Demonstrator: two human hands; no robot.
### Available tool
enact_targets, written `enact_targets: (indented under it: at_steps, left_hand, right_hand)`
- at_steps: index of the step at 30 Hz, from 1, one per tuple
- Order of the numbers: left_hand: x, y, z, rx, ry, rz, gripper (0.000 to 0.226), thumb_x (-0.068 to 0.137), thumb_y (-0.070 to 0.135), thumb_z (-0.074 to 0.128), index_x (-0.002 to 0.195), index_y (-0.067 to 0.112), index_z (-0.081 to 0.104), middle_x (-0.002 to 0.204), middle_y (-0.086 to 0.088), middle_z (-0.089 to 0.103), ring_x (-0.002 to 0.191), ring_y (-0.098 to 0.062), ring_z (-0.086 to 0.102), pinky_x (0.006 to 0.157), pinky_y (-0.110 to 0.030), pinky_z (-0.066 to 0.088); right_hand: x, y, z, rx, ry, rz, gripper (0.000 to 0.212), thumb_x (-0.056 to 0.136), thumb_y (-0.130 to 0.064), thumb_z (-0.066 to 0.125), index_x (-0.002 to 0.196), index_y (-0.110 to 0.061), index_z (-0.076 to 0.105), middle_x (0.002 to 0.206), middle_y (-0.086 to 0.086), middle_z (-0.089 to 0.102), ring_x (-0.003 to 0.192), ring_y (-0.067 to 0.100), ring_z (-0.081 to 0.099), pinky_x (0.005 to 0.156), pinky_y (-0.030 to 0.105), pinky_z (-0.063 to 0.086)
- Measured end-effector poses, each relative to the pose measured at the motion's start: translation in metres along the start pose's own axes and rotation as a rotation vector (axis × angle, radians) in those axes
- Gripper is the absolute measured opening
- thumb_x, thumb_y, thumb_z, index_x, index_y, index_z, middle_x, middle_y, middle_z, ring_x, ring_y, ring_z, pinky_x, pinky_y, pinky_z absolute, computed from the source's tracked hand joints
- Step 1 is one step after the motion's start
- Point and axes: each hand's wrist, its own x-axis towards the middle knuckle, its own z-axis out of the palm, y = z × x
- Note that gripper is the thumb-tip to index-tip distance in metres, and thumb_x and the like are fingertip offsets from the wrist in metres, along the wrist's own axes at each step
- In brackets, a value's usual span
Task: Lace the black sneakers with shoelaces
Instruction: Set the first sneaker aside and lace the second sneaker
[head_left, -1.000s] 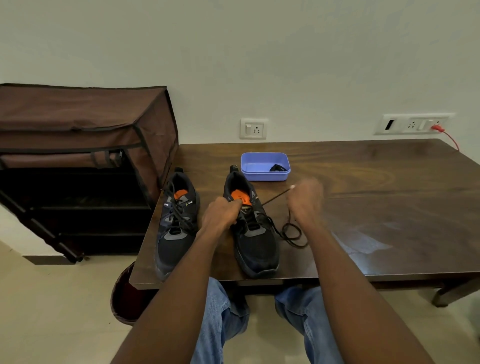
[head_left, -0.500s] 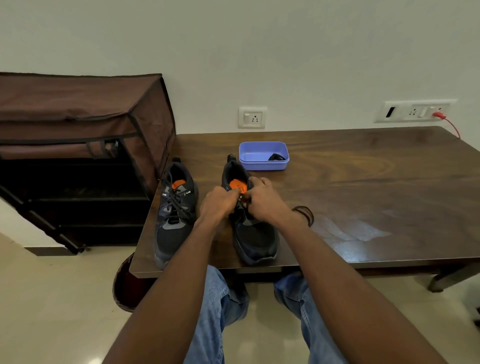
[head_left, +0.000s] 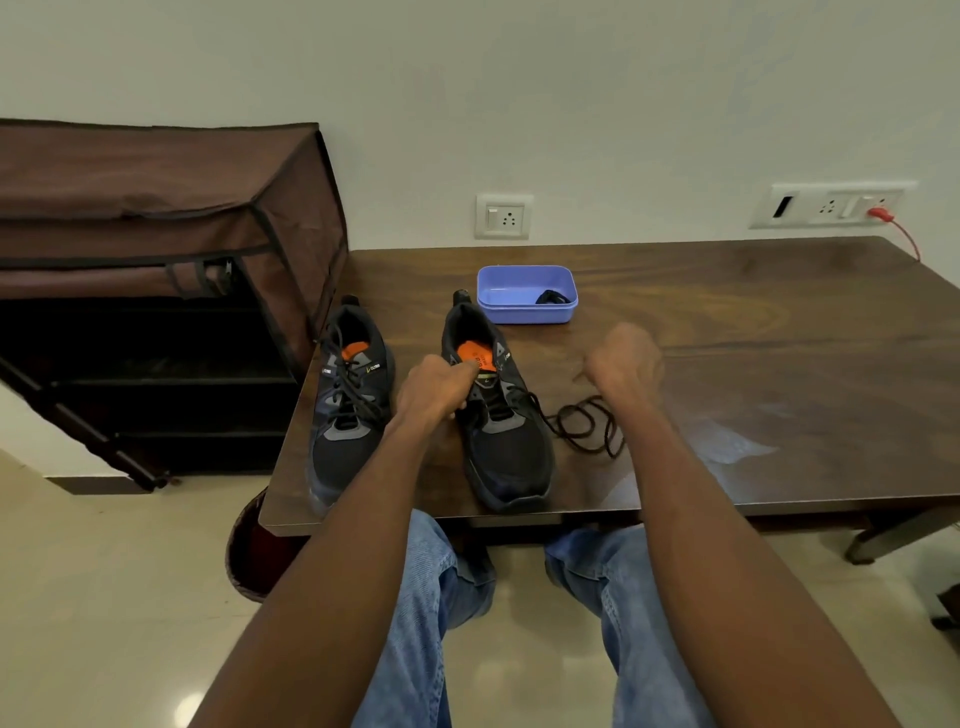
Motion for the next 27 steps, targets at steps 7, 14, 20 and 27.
enact_targets:
  at_steps: [7,14,20,27]
  left_hand:
    - [0.002,-0.002,0.003,0.032,0.042,0.019,0.037,0.088,0.044,0.063,0.072,0.011,0.066,0.071,-0.005,0.069,0.067,-0.020,0.065,0.068,-0.034,0.052]
    - [0.003,-0.003,0.001,0.061,0.089,0.043,0.041,0.087,0.037,0.068,0.056,0.015,0.053,0.057,0.000,0.053,0.055,-0.015,0.050,0.052,-0.028,0.034]
    - [0.010,-0.003,0.001,0.065,0.092,0.058,0.035,0.085,0.036,0.066,0.063,0.011,0.055,0.064,-0.004,0.057,0.058,-0.020,0.052,0.053,-0.028,0.035]
    - [0.007,-0.005,0.003,0.044,0.079,0.206,0.025,0.089,0.024,0.062,0.112,0.029,0.054,0.100,0.005,0.061,0.090,-0.018,0.061,0.082,-0.039,0.052]
  right_hand:
    - [-0.016,-0.030,0.027,0.166,-0.256,-0.207,0.016,0.092,-0.025,0.062,0.094,-0.009,0.059,0.099,0.008,0.065,0.092,0.026,0.061,0.071,0.035,0.047]
    - [-0.032,-0.045,0.039,0.093,-0.291,-0.372,0.021,0.089,-0.029,0.056,0.101,-0.011,0.056,0.094,0.007,0.063,0.090,0.029,0.062,0.077,0.042,0.052]
    - [-0.022,-0.041,0.029,0.211,-0.326,-0.270,0.030,0.094,-0.019,0.052,0.122,-0.012,0.045,0.104,0.005,0.056,0.094,0.024,0.056,0.072,0.038,0.045]
    - [-0.020,-0.035,0.028,0.183,-0.335,-0.451,0.050,0.088,-0.015,0.045,0.133,-0.037,0.043,0.117,0.001,0.065,0.100,0.028,0.060,0.074,0.037,0.041]
